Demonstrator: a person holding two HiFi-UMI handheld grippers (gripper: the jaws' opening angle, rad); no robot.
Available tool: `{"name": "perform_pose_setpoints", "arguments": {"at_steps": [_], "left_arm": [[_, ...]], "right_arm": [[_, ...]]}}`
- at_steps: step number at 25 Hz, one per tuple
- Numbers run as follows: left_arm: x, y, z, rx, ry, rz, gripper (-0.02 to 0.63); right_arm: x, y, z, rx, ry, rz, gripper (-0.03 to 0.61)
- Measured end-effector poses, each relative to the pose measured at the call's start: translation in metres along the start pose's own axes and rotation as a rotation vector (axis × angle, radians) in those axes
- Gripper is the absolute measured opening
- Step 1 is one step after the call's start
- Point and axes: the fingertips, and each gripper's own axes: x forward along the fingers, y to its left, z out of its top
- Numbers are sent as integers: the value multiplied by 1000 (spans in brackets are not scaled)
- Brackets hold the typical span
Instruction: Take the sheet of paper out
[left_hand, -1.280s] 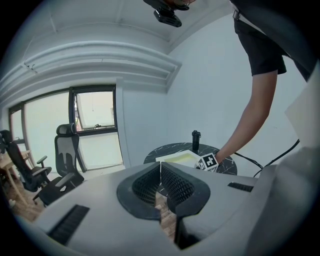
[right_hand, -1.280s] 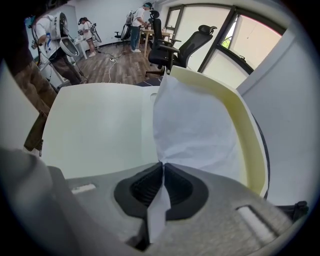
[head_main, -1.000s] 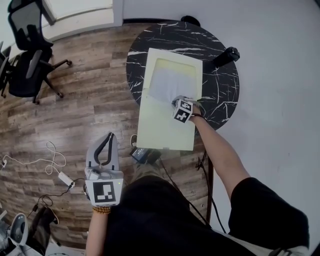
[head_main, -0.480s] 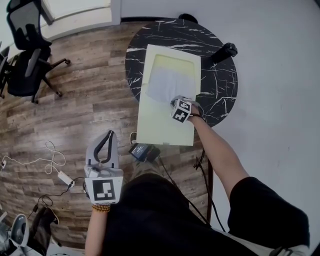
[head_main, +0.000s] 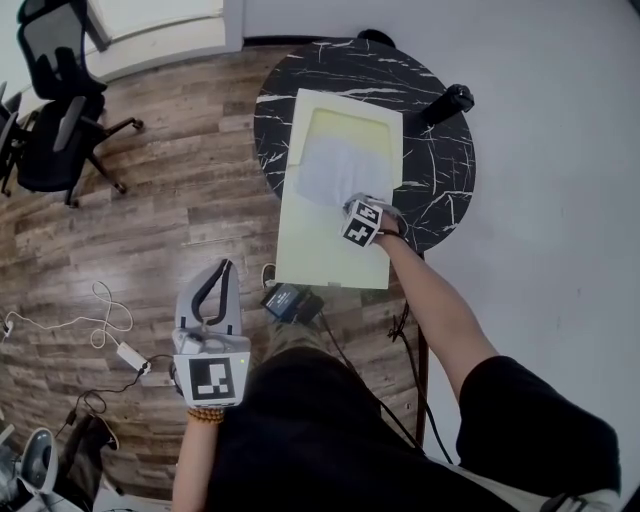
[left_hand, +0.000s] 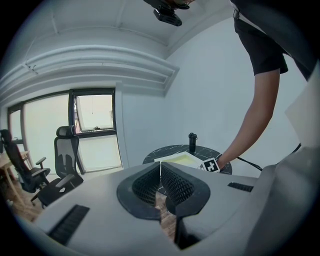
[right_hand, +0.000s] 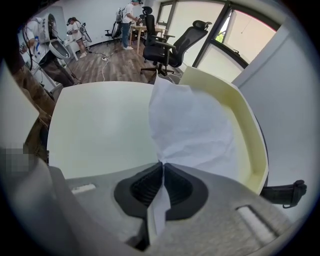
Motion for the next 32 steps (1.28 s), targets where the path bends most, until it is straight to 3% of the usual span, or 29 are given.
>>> {"name": "perform_pose_setpoints", "arguments": {"at_steps": [5, 11, 20, 32], "left_arm": [[-10, -2, -3, 2, -7, -5, 8], [-31, 0, -3, -13, -44, -1, 8], [-59, -1, 7, -4, -102, -16, 8], [-61, -18, 31, 42, -155, -102, 8]], "right_arm": [[-7, 12, 0, 54, -6, -8, 9], [-30, 32, 2, 231, -47, -19, 9], [-66, 66, 5, 339, -87, -57, 8], [-125, 84, 20, 522, -253, -119, 8]]}}
